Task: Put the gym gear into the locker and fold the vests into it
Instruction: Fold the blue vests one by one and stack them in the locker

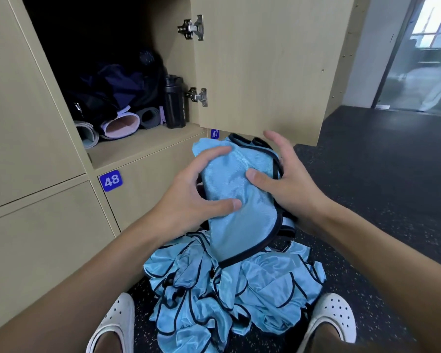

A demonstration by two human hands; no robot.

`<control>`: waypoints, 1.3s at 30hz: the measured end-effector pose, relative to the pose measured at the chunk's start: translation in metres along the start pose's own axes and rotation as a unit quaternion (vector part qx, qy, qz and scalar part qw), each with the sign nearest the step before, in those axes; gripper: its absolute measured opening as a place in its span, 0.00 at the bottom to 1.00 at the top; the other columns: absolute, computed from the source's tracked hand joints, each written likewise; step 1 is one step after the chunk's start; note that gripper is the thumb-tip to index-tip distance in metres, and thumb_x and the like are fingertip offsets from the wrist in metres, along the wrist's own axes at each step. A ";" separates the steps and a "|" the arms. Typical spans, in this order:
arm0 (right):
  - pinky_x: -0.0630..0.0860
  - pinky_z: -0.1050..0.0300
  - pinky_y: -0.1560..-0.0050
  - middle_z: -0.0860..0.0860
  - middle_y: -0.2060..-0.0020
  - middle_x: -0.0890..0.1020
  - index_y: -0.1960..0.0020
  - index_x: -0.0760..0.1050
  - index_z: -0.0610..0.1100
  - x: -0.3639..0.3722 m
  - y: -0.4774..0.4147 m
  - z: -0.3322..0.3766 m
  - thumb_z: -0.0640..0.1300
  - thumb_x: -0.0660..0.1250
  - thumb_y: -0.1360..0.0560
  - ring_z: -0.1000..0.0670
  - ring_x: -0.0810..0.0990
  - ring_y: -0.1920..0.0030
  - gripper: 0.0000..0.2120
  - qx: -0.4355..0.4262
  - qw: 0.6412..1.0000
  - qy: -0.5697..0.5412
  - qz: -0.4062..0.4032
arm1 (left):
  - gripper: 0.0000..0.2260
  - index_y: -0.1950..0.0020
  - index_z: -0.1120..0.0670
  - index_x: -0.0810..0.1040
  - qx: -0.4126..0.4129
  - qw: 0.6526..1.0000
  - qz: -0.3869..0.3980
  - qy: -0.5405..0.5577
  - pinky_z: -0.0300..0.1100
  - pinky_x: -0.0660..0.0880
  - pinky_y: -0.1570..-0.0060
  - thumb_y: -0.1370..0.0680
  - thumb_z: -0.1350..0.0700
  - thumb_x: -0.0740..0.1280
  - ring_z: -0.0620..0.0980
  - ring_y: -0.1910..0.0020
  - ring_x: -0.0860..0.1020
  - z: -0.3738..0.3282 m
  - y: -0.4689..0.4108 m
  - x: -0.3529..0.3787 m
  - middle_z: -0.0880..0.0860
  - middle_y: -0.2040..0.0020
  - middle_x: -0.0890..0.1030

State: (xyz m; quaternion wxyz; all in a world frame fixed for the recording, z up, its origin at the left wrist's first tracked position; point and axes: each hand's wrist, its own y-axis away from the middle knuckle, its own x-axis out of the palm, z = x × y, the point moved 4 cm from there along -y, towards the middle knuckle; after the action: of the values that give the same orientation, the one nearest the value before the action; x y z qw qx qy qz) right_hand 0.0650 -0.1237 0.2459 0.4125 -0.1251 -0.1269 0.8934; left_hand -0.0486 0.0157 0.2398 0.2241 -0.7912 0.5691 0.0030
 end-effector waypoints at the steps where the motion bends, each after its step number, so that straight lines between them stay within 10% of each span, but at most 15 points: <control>1: 0.79 0.67 0.55 0.61 0.44 0.78 0.29 0.66 0.57 0.002 0.000 0.001 0.38 0.70 0.23 0.64 0.81 0.49 0.28 -0.006 1.000 0.002 0.011 | 0.35 0.33 0.39 0.73 -0.013 1.000 -0.005 -0.003 0.50 0.76 0.35 0.34 0.61 0.81 0.44 0.37 0.78 0.001 0.000 -0.002 0.43 0.35 0.78; 5: 0.80 0.62 0.54 0.58 0.49 0.83 0.36 0.74 0.55 0.006 0.001 0.006 0.36 0.74 0.28 0.56 0.84 0.49 0.25 0.005 0.997 -0.027 0.067 | 0.35 0.37 0.36 0.74 -0.063 0.998 -0.029 0.007 0.51 0.77 0.38 0.41 0.52 0.82 0.47 0.40 0.81 0.001 -0.001 -0.010 0.47 0.38 0.81; 11: 0.81 0.55 0.48 0.56 0.43 0.82 0.33 0.67 0.61 0.011 0.006 0.013 0.32 0.77 0.35 0.52 0.83 0.43 0.40 0.067 0.974 -0.040 0.214 | 0.30 0.34 0.49 0.74 -0.074 0.994 -0.053 0.067 0.43 0.81 0.50 0.31 0.71 0.75 0.48 0.48 0.84 -0.010 0.000 -0.021 0.54 0.43 0.83; 19: 0.82 0.52 0.47 0.54 0.50 0.85 0.39 0.74 0.52 0.012 0.004 0.013 0.35 0.79 0.33 0.54 0.85 0.50 0.28 0.024 0.990 0.063 0.126 | 0.43 0.26 0.46 0.63 -0.093 0.996 -0.012 0.005 0.36 0.79 0.47 0.34 0.66 0.80 0.41 0.46 0.82 -0.014 0.003 -0.028 0.48 0.40 0.80; 26: 0.83 0.57 0.55 0.52 0.54 0.86 0.43 0.77 0.49 0.010 0.007 0.012 0.33 0.76 0.31 0.51 0.86 0.54 0.21 0.031 0.994 0.029 0.101 | 0.35 0.37 0.39 0.69 -0.076 0.976 -0.019 -0.204 0.27 0.66 0.41 0.38 0.48 0.84 0.34 0.30 0.63 -0.013 0.009 -0.029 0.37 0.28 0.54; 32: 0.82 0.52 0.50 0.47 0.50 0.86 0.42 0.78 0.45 0.015 0.004 0.007 0.34 0.72 0.28 0.46 0.86 0.50 0.16 0.066 0.992 -0.041 0.101 | 0.25 0.41 0.49 0.74 -0.044 0.987 -0.050 -0.146 0.30 0.72 0.71 0.33 0.63 0.79 0.37 0.66 0.78 -0.020 0.010 -0.030 0.47 0.54 0.80; 39: 0.82 0.56 0.52 0.46 0.45 0.83 0.34 0.68 0.48 0.028 -0.026 0.005 0.38 0.76 0.39 0.47 0.85 0.48 0.36 0.100 0.973 -0.107 0.180 | 0.16 0.46 0.53 0.80 -0.101 0.991 -0.089 -0.022 0.44 0.79 0.55 0.30 0.66 0.77 0.50 0.55 0.83 -0.001 -0.004 -0.057 0.57 0.52 0.85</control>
State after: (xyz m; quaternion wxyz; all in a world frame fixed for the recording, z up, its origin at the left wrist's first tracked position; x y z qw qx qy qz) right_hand 0.0642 -0.0861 0.2560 0.2391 -0.0082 -0.0558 0.9693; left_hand -0.0652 0.0680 0.2574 0.1553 -0.8569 0.4881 0.0582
